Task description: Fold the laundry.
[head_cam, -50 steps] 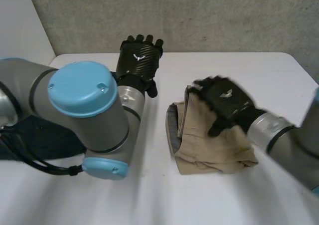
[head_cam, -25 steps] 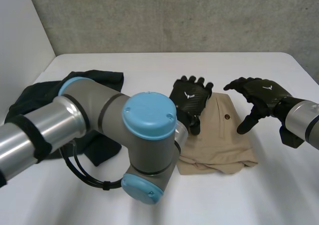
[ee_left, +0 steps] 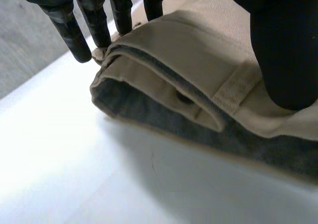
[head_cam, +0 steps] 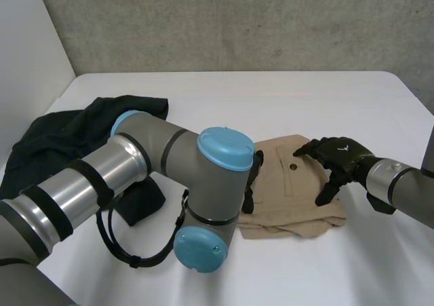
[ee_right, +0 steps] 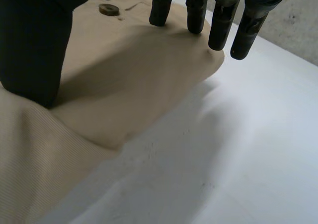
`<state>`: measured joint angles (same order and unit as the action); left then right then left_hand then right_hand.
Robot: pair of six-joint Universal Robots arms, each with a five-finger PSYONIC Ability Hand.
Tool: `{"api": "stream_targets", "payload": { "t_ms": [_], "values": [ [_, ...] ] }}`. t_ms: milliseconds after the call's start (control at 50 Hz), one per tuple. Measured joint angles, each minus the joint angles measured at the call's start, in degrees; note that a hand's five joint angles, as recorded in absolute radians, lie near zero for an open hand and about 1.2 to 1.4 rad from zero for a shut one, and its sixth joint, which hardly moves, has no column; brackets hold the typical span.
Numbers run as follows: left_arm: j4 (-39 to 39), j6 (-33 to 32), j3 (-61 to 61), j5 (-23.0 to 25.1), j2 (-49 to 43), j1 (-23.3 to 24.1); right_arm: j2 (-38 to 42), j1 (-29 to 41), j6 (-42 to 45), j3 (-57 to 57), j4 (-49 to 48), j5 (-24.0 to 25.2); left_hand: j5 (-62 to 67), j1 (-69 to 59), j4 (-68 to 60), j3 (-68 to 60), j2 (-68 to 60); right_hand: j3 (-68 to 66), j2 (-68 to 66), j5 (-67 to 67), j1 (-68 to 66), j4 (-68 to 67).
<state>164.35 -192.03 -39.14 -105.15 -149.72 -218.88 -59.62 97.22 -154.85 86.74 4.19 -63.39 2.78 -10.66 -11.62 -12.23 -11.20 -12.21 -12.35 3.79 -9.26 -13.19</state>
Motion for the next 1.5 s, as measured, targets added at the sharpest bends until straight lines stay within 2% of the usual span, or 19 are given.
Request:
{"api": "stream_targets", "payload": {
  "t_ms": [520,680,780,840,920,940,1060,1240,1340,1500],
  "values": [
    [-1.7,-0.29,0.49,-0.01,-0.74,-0.21,2.64,-0.15,4.8,-0.29,-2.03,-1.64,0.0,0.17,0.0,0.0,0.72,0.0,0.33,0.0,1.11,0.0],
    [-1.63,0.15,0.24,-0.05,1.41,-0.05,-0.94,-0.35,6.0,-0.63,-3.13,-3.37,0.0,0.17,0.0,0.0,0.72,0.0,0.42,0.0,1.16,0.0],
    [-0.81,0.69,-0.41,-0.27,6.14,-0.16,-6.91,-0.24,4.73,-0.94,-4.93,-4.8,-0.01,0.17,0.0,0.0,0.72,0.0,0.42,-0.08,1.16,0.0],
    [0.44,1.73,-2.32,-1.14,12.04,-1.14,-13.45,-0.15,0.6,-1.79,-6.89,-8.03,-0.01,0.18,0.0,0.0,0.72,0.0,0.42,-0.21,1.16,0.0],
    [1.45,2.37,-4.56,-2.02,16.83,-2.52,-17.3,-0.21,-2.77,-2.57,-7.63,-10.44,-0.01,0.18,0.0,0.0,0.72,0.0,0.42,-0.21,1.16,0.0],
    [2.45,2.76,-7.21,-2.61,21.5,-4.06,-20.71,-0.32,-5.93,-3.4,-7.85,-12.53,-0.01,0.18,0.0,0.0,0.72,0.0,0.42,-0.21,1.16,0.0],
    [4.3,2.96,-16.72,-3.0,35.26,-8.43,-27.87,-0.52,-12.1,-5.5,-5.37,-16.45,-0.01,0.18,0.0,0.0,0.72,0.0,0.42,-0.21,1.16,0.0],
    [4.59,2.91,-30.78,-0.9,49.44,-11.81,-30.3,-0.53,-13.81,-7.52,6.33,-16.95,-0.01,0.18,0.0,0.0,0.72,0.0,0.42,-0.21,1.16,0.0],
    [4.56,4.35,-35.09,2.36,50.92,-11.79,-29.68,-0.6,-13.6,-5.1,11.67,-16.26,-0.01,0.18,0.0,0.0,0.72,0.0,0.42,-0.21,1.16,0.0],
    [4.68,9.51,-37.82,7.63,50.51,-11.66,-26.73,-0.62,-12.89,2.15,12.82,-14.33,-0.01,0.18,0.0,0.0,0.72,0.0,0.42,-0.2,1.16,0.0]
  ]
}}
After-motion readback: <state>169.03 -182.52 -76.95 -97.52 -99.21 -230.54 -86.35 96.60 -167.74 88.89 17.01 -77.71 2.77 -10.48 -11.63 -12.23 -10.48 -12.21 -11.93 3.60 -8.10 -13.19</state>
